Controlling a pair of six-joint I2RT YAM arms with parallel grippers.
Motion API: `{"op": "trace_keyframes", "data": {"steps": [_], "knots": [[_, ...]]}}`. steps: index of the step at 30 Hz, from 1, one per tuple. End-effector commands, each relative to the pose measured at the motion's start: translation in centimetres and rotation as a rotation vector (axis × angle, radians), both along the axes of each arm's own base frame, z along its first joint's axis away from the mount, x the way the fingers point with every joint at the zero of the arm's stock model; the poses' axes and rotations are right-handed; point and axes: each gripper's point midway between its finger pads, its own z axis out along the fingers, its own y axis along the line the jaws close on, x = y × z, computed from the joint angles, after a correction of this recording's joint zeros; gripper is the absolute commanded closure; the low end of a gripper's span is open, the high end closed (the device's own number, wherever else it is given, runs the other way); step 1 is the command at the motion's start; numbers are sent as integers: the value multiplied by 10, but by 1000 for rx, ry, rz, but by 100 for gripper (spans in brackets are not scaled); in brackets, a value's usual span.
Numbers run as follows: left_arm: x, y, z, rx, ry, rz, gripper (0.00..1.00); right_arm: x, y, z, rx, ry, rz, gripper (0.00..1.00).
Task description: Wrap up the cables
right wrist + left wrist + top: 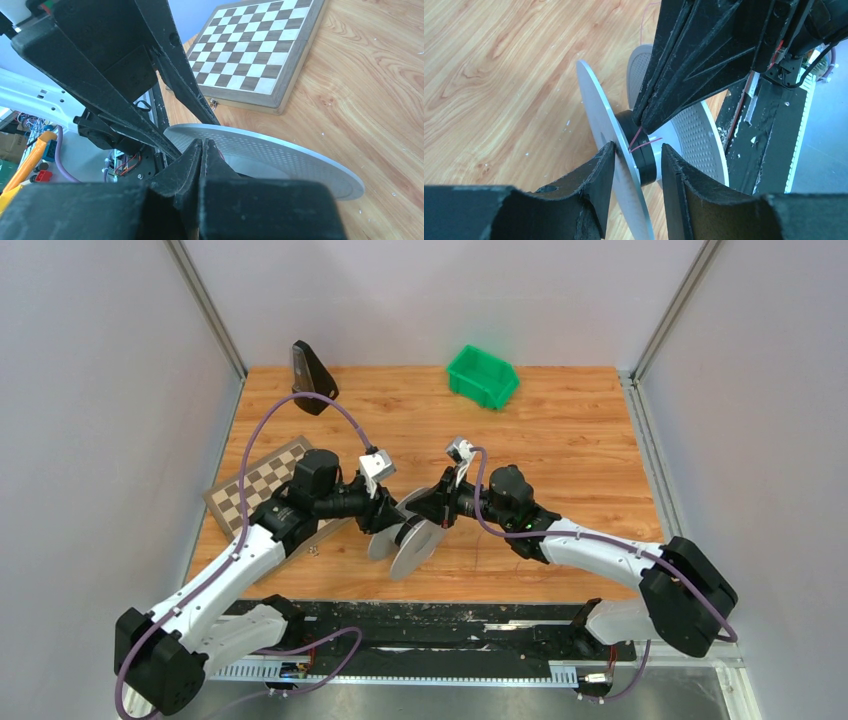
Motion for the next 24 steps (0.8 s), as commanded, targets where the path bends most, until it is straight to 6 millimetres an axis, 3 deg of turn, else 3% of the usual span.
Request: {"op": "trace_keyframes", "data": {"steps": [1,24], "knots": [[2,-7,6,-15,-34,-34,53,0,4,13,52,-12,24,100],[7,-3,0,19,-42,-11,57,-3,12,19,90,28,56,100]]}}
